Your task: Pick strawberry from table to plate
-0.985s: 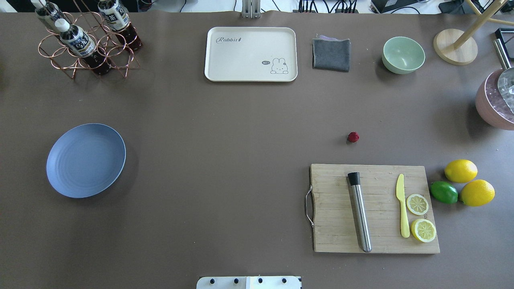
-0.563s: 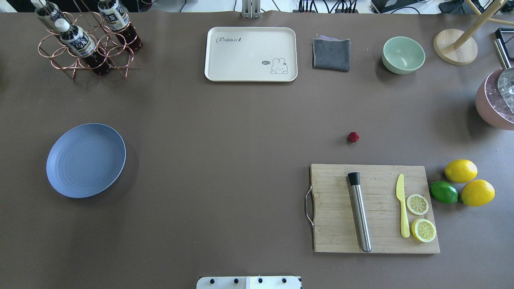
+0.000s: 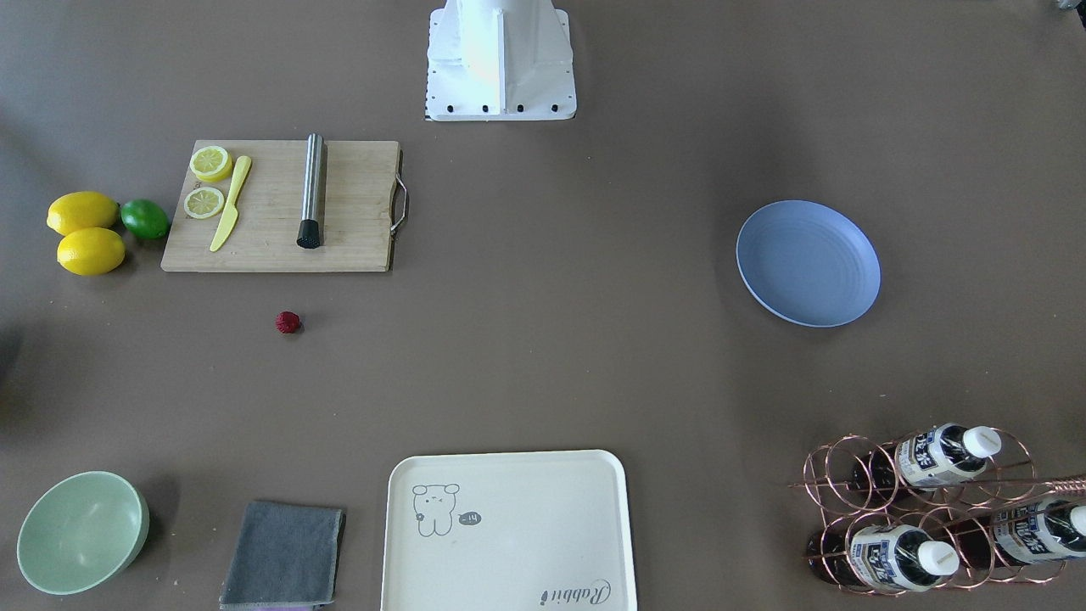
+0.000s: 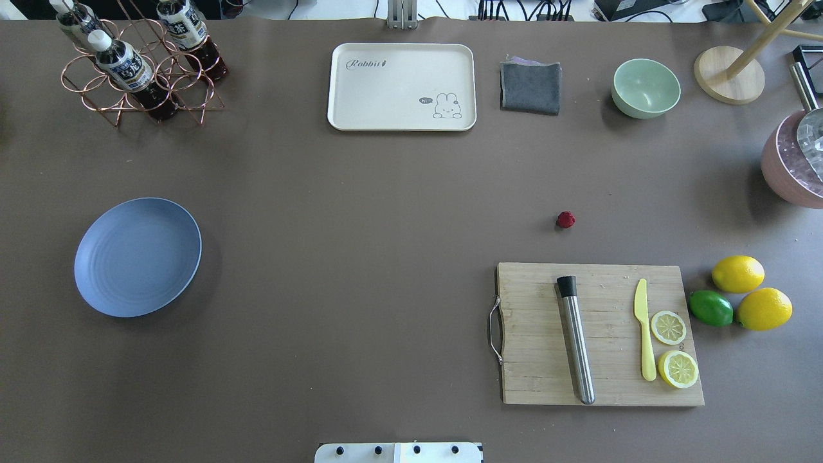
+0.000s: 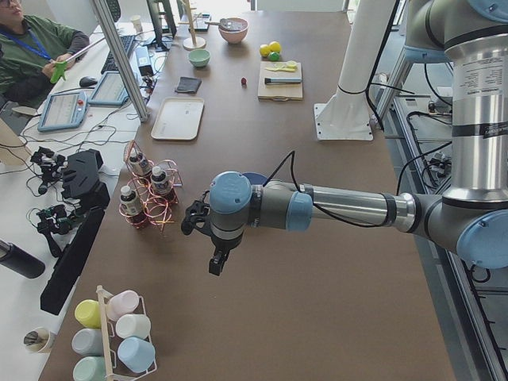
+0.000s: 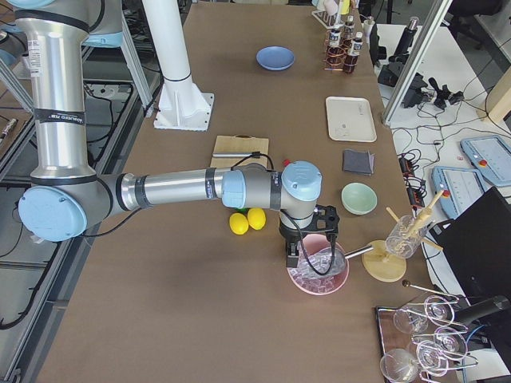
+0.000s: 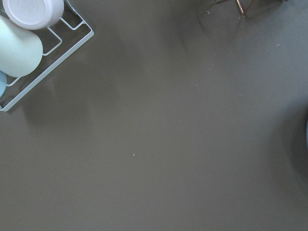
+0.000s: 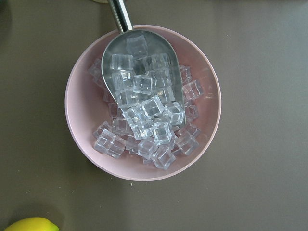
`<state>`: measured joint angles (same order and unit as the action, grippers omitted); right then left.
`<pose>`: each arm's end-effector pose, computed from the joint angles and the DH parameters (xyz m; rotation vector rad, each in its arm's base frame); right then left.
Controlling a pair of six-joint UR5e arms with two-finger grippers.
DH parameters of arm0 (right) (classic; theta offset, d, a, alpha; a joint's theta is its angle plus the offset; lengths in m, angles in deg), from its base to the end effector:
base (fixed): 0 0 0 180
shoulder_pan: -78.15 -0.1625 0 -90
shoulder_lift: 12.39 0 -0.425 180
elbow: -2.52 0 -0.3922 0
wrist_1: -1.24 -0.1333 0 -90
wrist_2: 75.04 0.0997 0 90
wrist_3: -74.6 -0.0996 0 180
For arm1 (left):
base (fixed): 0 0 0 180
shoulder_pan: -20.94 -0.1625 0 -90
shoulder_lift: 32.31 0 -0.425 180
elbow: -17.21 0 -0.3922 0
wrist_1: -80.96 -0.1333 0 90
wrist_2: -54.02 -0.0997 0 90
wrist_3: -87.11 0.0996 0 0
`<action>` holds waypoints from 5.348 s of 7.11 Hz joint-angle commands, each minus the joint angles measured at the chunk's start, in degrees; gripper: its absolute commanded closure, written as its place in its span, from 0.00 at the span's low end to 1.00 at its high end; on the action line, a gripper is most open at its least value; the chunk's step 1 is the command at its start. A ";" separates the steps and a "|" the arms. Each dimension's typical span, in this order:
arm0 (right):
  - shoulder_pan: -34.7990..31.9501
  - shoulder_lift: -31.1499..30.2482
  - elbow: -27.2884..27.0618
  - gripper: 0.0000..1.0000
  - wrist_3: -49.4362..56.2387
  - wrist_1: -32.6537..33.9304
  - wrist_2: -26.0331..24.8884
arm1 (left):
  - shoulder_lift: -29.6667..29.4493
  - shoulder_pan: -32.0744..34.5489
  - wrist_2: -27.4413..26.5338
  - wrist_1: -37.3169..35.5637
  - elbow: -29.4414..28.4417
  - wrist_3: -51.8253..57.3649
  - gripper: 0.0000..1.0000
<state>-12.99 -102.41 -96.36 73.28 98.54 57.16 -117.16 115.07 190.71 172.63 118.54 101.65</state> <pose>0.0761 -0.4876 0.5981 0.0248 -0.7366 0.0309 -0.0938 -0.4543 0.5976 0.2602 0.7835 0.2271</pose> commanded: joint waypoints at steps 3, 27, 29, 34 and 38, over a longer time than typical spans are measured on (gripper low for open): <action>0.00 0.19 0.09 0.00 0.00 0.00 -0.01 | 0.30 0.18 0.76 1.49 -0.61 0.66 0.02; 7.65 1.16 0.70 0.00 -16.35 -16.88 3.95 | -0.75 -43.24 -15.14 66.69 -18.70 -68.77 0.63; 7.73 1.16 0.44 0.00 -17.40 -16.88 3.95 | -0.75 -43.24 -15.14 66.88 -19.06 -68.51 1.00; 8.17 1.69 0.26 0.00 -17.49 -16.96 3.95 | -4.78 -33.95 3.02 61.81 -16.18 -71.74 1.00; 14.30 5.10 0.18 0.00 -26.25 -18.90 2.73 | -13.20 -35.58 1.83 52.91 -9.40 -84.01 1.00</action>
<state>-1.09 -98.74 -96.12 51.03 79.87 60.56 -127.24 80.64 193.27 226.39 108.36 22.88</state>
